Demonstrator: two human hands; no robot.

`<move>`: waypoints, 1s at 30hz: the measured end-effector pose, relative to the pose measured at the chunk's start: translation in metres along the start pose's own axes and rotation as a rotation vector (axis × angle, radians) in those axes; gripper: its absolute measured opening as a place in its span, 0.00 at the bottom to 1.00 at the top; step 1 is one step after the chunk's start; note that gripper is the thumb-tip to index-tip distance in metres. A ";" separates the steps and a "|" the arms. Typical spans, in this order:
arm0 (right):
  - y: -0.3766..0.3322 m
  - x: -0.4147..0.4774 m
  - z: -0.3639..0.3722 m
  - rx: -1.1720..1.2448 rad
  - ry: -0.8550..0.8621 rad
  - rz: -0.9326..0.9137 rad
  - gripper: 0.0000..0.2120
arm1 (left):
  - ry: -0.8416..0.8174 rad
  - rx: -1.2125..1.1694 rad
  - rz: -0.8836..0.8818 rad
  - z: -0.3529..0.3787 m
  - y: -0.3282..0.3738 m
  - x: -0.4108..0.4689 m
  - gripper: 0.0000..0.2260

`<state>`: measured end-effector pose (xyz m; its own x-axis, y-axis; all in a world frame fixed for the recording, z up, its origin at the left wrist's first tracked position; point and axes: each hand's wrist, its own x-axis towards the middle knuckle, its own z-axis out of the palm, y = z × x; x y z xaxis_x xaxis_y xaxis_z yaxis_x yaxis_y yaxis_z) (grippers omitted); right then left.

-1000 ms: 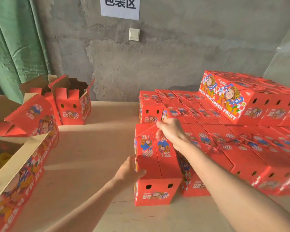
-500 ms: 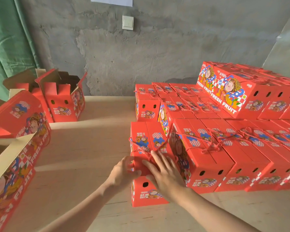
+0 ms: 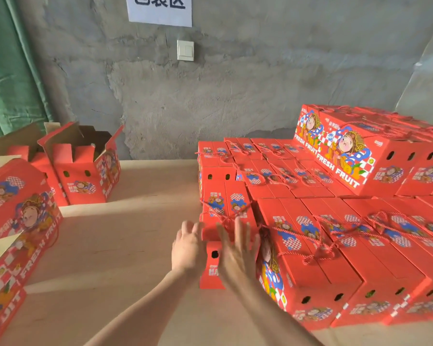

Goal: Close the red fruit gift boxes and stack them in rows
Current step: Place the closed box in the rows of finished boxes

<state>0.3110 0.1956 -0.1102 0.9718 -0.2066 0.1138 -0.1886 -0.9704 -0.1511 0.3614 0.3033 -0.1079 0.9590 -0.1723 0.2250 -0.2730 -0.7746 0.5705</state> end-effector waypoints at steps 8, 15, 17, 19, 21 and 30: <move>0.002 0.019 0.041 -0.079 0.056 -0.098 0.40 | -0.176 0.188 0.316 0.020 -0.019 0.000 0.30; 0.037 0.095 0.046 -0.143 -0.036 -0.372 0.37 | -0.331 0.419 0.279 0.031 0.002 0.053 0.38; 0.036 0.104 0.043 -0.074 -0.036 -0.358 0.38 | -0.362 0.462 0.273 0.033 0.004 0.063 0.39; 0.036 0.111 0.045 -0.035 -0.049 -0.324 0.40 | -0.395 0.491 0.258 0.034 0.004 0.068 0.41; 0.036 0.117 0.046 -0.081 -0.056 -0.340 0.40 | -0.414 0.515 0.251 0.031 0.005 0.074 0.42; 0.030 0.124 0.025 -0.035 -0.220 -0.155 0.44 | -0.442 0.489 0.262 0.004 0.001 0.058 0.35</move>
<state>0.4298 0.1441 -0.1248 0.9961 -0.0266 -0.0841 -0.0361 -0.9929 -0.1137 0.4174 0.2896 -0.0972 0.8359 -0.5407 -0.0940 -0.5327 -0.8406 0.0984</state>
